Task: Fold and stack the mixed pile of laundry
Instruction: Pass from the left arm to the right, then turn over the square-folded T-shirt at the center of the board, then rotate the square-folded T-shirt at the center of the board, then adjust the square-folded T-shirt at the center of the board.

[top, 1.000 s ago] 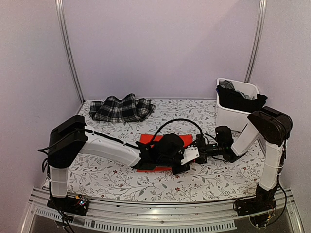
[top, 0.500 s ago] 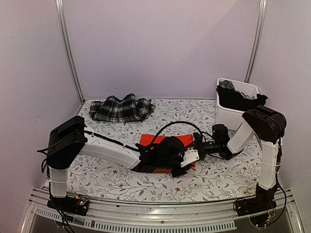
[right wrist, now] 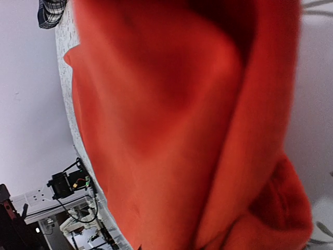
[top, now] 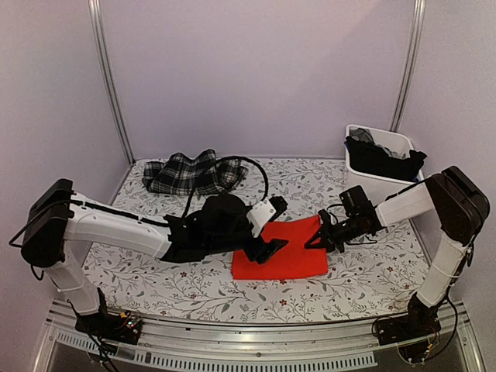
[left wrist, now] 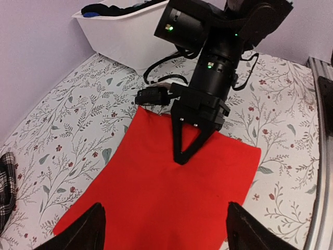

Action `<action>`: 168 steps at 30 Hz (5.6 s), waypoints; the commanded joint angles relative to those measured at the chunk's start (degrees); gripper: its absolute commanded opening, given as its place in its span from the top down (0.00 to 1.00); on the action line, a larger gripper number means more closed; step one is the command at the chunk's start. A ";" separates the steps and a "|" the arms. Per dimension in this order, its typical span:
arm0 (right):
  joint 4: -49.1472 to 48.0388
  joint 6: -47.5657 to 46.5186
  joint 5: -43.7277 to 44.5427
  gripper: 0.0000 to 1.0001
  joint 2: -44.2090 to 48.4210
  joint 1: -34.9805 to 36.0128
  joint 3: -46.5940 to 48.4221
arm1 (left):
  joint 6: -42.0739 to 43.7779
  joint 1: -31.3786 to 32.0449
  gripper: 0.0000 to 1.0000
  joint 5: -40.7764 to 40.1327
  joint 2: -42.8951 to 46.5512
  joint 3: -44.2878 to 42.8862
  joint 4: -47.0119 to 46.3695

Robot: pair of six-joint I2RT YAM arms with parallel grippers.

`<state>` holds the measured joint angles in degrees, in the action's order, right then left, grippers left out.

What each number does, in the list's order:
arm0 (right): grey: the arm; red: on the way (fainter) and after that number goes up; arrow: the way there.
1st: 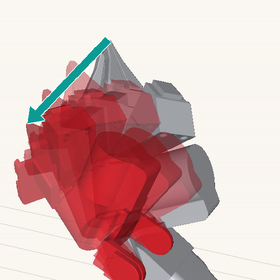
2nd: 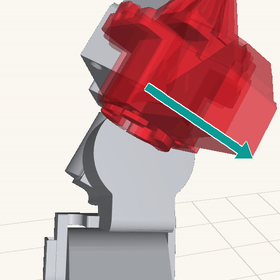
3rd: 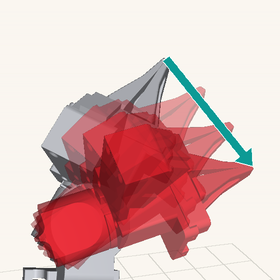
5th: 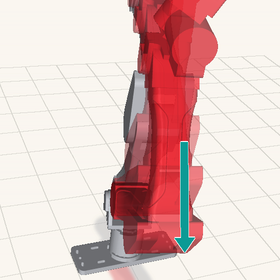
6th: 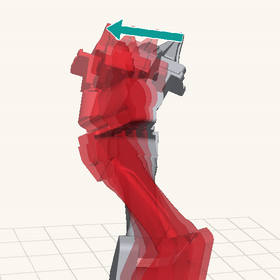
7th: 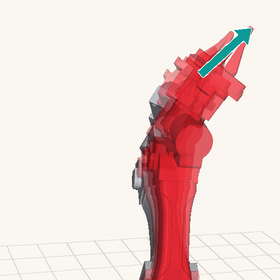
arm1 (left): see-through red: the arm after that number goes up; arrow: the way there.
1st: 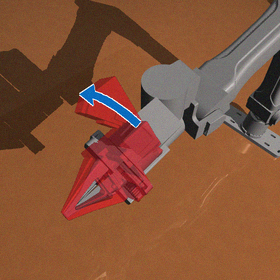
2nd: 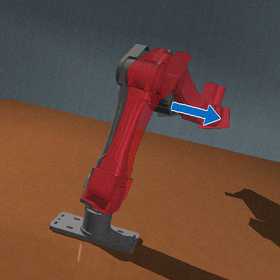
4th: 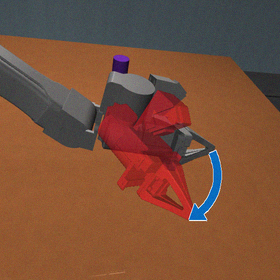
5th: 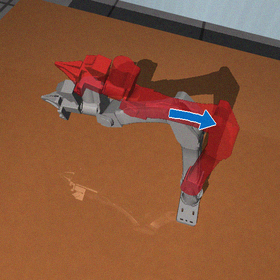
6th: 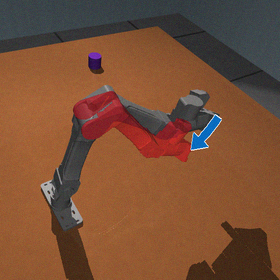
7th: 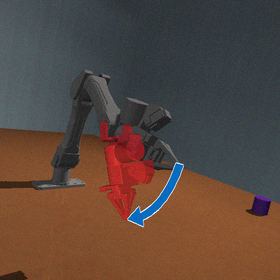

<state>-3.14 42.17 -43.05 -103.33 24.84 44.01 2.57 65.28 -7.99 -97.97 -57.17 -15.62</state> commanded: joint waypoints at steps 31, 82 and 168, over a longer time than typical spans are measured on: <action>78.13 -26.90 54.74 1.00 19.25 -15.29 45.79 | -3.06 -2.96 0.16 -1.56 10.68 11.12 -4.63; 26.09 -29.88 12.15 0.52 -6.84 5.53 22.93 | -28.99 -16.54 0.58 24.61 -10.13 1.39 6.59; 28.52 -39.93 11.52 0.73 -4.73 4.16 19.04 | -23.42 -32.09 0.58 23.37 -13.40 -4.57 8.98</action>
<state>25.10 2.92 -31.05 -107.13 28.51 63.35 -21.12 33.01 18.96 -108.92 -59.13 -8.56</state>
